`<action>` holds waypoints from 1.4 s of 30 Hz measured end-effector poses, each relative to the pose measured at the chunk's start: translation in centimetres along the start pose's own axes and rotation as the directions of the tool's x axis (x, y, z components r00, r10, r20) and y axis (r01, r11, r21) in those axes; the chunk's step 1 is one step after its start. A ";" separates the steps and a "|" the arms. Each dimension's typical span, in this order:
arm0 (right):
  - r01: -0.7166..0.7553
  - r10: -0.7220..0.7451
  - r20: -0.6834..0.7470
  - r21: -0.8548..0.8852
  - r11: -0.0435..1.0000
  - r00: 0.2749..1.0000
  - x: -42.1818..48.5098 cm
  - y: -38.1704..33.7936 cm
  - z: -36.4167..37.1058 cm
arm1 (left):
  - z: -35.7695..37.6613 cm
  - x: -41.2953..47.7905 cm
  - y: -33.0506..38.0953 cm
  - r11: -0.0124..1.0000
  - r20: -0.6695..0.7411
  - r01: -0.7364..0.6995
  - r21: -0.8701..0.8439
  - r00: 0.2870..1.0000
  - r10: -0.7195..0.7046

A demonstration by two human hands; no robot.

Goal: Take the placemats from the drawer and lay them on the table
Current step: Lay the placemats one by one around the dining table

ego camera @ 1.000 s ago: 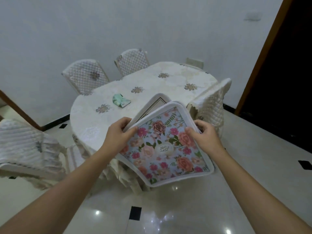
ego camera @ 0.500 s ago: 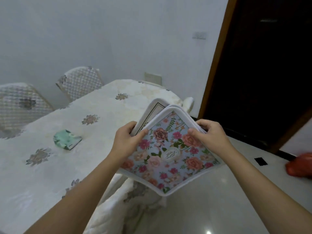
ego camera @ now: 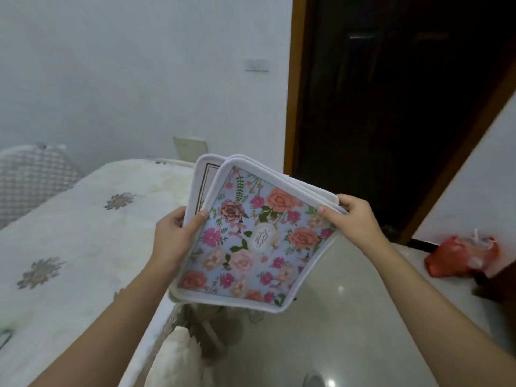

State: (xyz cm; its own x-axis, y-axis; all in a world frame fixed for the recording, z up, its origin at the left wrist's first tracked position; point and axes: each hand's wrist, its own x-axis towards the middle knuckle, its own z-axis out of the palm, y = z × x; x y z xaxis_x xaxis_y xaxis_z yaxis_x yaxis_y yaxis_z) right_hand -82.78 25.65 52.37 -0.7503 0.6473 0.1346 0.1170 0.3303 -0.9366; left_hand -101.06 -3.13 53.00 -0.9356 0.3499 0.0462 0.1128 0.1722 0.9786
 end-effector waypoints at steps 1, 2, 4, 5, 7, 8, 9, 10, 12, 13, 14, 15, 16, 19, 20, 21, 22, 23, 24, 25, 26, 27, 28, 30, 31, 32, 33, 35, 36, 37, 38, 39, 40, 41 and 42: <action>-0.006 0.006 0.035 0.023 1.000 0.999 1.9 0.7 0.4 | 0.4 0.7 -0.4 1.000 -0.035 0.026 -0.005 0.999 -0.026; -0.015 0.012 0.075 0.043 0.999 0.997 3.7 1.3 0.9 | 0.8 1.4 -0.8 0.998 -0.077 0.056 -0.014 0.995 -0.057; -0.031 0.019 0.144 0.079 0.996 0.989 7.2 2.2 2.0 | 1.2 2.4 -1.4 0.993 -0.159 0.114 -0.035 0.980 -0.118; -0.040 0.023 0.178 0.092 0.995 0.984 8.9 2.6 2.7 | 1.2 2.8 -1.7 0.989 -0.198 0.140 -0.044 0.969 -0.146; -0.040 0.011 0.253 0.110 0.993 0.967 12.2 3.1 4.5 | 1.2 3.2 -2.1 0.982 -0.275 0.173 -0.081 0.943 -0.189; -0.036 0.000 0.289 0.119 0.992 0.957 13.7 3.2 5.4 | 1.1 3.2 -2.4 0.976 -0.315 0.190 -0.103 0.925 -0.214; -0.031 -0.010 0.320 0.125 0.992 0.947 15.1 3.2 6.4 | 1.0 3.2 -2.7 0.970 -0.353 0.209 -0.126 0.904 -0.241; -0.027 -0.020 0.345 0.130 0.991 0.938 16.2 3.2 7.5 | 0.8 3.1 -2.9 0.963 -0.382 0.226 -0.150 0.885 -0.267; -0.024 -0.035 0.387 0.145 0.989 0.922 18.1 2.8 9.7 | 0.1 3.2 -3.4 0.948 -0.428 0.250 -0.198 0.848 -0.313; -0.023 -0.042 0.406 0.154 0.988 0.913 18.9 2.6 10.9 | -0.3 3.2 -3.5 0.940 -0.450 0.259 -0.221 0.828 -0.334; -0.029 -0.042 0.430 0.158 0.987 0.902 19.6 2.5 12.1 | -0.7 3.3 -3.7 0.933 -0.471 0.263 -0.244 0.809 -0.351; -0.042 -0.035 0.459 0.157 0.987 0.888 20.3 2.6 13.3 | -1.1 3.4 -3.9 0.927 -0.491 0.265 -0.266 0.790 -0.367; -0.056 -0.025 0.491 0.150 0.987 0.871 20.9 2.8 14.6 | -1.5 3.4 -4.2 0.920 -0.507 0.269 -0.285 0.772 -0.383; -0.089 0.023 0.577 0.086 0.992 0.817 22.2 3.9 18.2 | -2.3 3.4 -5.7 0.899 -0.542 0.289 -0.330 0.721 -0.431; -0.089 0.030 0.596 0.069 0.994 0.803 22.5 4.1 19.3 | -2.5 3.5 -6.4 0.897 -0.555 0.292 -0.333 0.708 -0.437; -0.084 0.029 0.608 0.062 0.995 0.794 22.7 4.2 20.3 | -2.6 3.6 -7.1 0.898 -0.567 0.295 -0.327 0.698 -0.436; -0.083 0.028 0.615 0.060 0.995 0.788 22.9 4.3 21.1 | -2.8 3.9 -7.8 0.899 -0.578 0.301 -0.317 0.690 -0.435; -0.100 0.044 0.619 0.056 0.993 0.784 23.1 4.6 21.9 | -3.0 4.3 -8.4 0.897 -0.584 0.312 -0.312 0.682 -0.441; -0.134 0.074 0.623 0.051 0.990 0.779 23.5 5.0 22.6 | -3.1 4.8 -9.0 0.889 -0.583 0.326 -0.320 0.672 -0.456; -0.180 0.110 0.632 0.048 0.982 0.767 23.8 5.5 23.3 | -3.3 5.2 -9.6 0.876 -0.576 0.337 -0.344 0.661 -0.481; -0.226 0.147 0.643 0.042 0.973 0.752 24.0 6.0 23.9 | -3.4 5.6 -10.1 0.862 -0.570 0.345 -0.370 0.648 -0.504; -0.269 0.179 0.652 0.040 0.962 0.737 24.1 6.4 24.5 | -3.7 6.1 -10.4 0.853 -0.568 0.348 -0.388 0.639 -0.519; -0.299 0.200 0.664 0.037 0.953 0.720 24.2 6.6 25.2 | -3.9 6.7 -10.6 0.851 -0.570 0.348 -0.394 0.634 -0.523; -0.299 0.192 0.684 0.040 0.954 0.704 23.9 6.3 26.5 | -4.3 7.7 -10.8 0.860 -0.586 0.346 -0.374 0.631 -0.509; -0.280 0.172 0.688 0.048 0.959 0.705 23.8 6.0 27.2 | -4.6 8.1 -10.8 0.867 -0.599 0.348 -0.357 0.627 -0.498; -0.263 0.154 0.690 0.055 0.963 0.708 24.0 5.5 28.0 | -4.8 8.5 -10.8 0.873 -0.612 0.349 -0.341 0.623 -0.488; -0.247 0.138 0.693 0.060 0.967 0.708 24.5 5.1 28.8 | -5.2 9.0 -10.9 0.875 -0.624 0.350 -0.334 0.613 -0.484; -0.218 0.114 0.705 0.059 0.974 0.700 26.1 4.1 30.8 | -6.1 10.2 -11.1 0.871 -0.648 0.349 -0.347 0.582 -0.491; -0.205 0.102 0.714 0.059 0.977 0.692 27.1 3.7 31.9 | -6.5 10.8 -11.4 0.871 -0.662 0.344 -0.350 0.567 -0.490; -0.189 0.089 0.728 0.056 0.980 0.679 28.1 3.3 33.0 | -6.8 11.5 -11.7 0.871 -0.678 0.347 -0.347 0.549 -0.489; -0.169 0.076 0.744 0.050 0.984 0.664 29.0 3.1 34.2 | -7.0 12.1 -12.1 0.871 -0.695 0.350 -0.343 0.530 -0.487; -0.150 0.067 0.758 0.042 0.988 0.649 29.9 2.9 35.4 | -7.1 12.7 -12.5 0.871 -0.712 0.350 -0.345 0.507 -0.486; -0.134 0.062 0.771 0.031 0.990 0.634 30.7 2.7 36.6 | -7.1 13.3 -12.9 0.870 -0.728 0.348 -0.350 0.483 -0.487; -0.120 0.058 0.785 0.021 0.993 0.617 31.6 2.7 37.8 | -7.2 13.9 -13.5 0.866 -0.743 0.350 -0.358 0.455 -0.491; -0.112 0.058 0.802 0.011 0.994 0.595 32.4 2.8 39.0 | -7.1 14.6 -14.1 0.862 -0.759 0.355 -0.363 0.425 -0.494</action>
State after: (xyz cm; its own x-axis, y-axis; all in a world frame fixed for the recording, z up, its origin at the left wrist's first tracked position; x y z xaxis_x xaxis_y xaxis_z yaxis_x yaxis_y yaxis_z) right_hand -132.11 20.78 41.48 -0.9613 -0.1465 -0.2333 0.1926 0.2483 -0.9494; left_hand -118.71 -7.01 41.36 -0.7069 -0.6350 -0.3116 -0.3561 -0.0613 0.9325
